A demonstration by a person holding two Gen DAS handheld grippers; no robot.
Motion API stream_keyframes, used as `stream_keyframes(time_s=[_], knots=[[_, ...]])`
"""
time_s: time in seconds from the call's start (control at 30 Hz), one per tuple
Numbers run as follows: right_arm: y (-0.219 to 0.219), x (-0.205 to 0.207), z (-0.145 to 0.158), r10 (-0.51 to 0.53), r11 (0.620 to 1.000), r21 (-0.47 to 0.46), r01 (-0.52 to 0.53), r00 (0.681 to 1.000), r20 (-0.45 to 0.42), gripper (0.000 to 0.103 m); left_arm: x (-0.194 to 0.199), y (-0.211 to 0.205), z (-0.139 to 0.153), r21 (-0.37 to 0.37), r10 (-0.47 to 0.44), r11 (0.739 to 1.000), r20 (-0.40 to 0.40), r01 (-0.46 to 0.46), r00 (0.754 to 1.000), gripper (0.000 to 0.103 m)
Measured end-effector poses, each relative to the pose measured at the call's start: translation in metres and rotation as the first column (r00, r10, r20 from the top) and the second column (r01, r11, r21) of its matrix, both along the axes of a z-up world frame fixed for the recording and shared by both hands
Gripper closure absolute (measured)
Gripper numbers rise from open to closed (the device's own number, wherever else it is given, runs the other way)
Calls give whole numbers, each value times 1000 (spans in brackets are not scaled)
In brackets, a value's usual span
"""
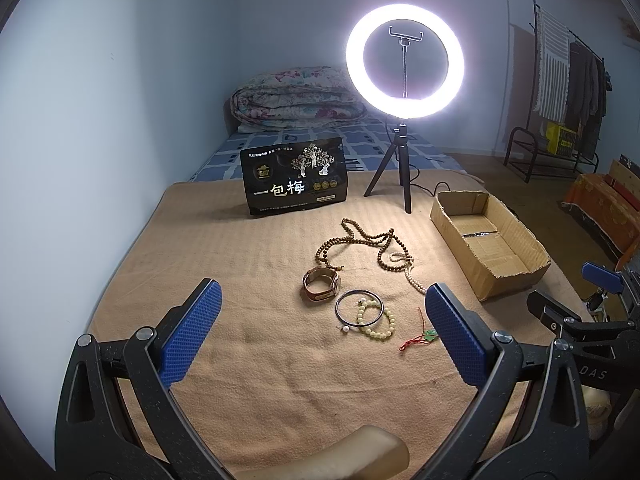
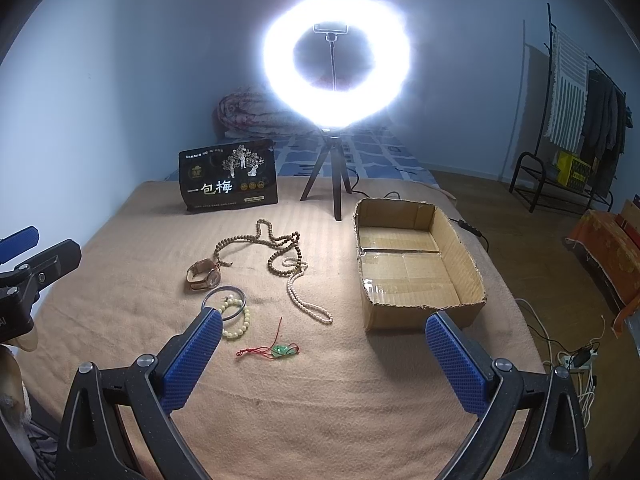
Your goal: Organize jewelry
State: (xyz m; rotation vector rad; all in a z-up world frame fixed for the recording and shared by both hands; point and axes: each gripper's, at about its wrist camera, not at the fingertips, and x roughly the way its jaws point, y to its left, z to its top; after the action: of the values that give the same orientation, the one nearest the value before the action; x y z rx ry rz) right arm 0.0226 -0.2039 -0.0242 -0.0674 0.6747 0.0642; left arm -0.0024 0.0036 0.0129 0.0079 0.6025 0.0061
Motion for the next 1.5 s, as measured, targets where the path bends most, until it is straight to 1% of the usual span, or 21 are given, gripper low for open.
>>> stream_keyframes(time_s=[0.63, 0.87, 0.97, 1.1, 1.2, 1.27, 1.5], knots=[[0, 0, -2, 2, 1000, 0, -2, 1000, -6, 0, 0, 2, 0, 1, 0, 1000, -4, 0, 1000, 0], [0, 0, -3, 1, 1000, -2, -1, 1000, -9, 0, 2, 11, -8, 6, 12, 1000, -8, -12, 1000, 0], [-1, 0, -7, 5, 1000, -7, -5, 1000, -19, 0, 3, 14, -10, 9, 27, 1000, -12, -26, 1000, 0], [0, 3, -13, 16, 999, -37, -18, 999, -42, 0, 5, 19, -13, 17, 42, 999, -19, -42, 999, 0], [-1, 8, -19, 33, 997, -61, -37, 997, -63, 0, 8, 23, -18, 22, 47, 999, -33, -46, 998, 0], [-2, 13, -21, 43, 996, -68, -48, 996, -78, 0, 12, 26, -22, 17, 35, 999, -57, -35, 998, 0], [-10, 28, -37, 88, 994, -49, -96, 984, -153, 0, 27, 37, -38, -2, 36, 999, -134, -37, 990, 0]])
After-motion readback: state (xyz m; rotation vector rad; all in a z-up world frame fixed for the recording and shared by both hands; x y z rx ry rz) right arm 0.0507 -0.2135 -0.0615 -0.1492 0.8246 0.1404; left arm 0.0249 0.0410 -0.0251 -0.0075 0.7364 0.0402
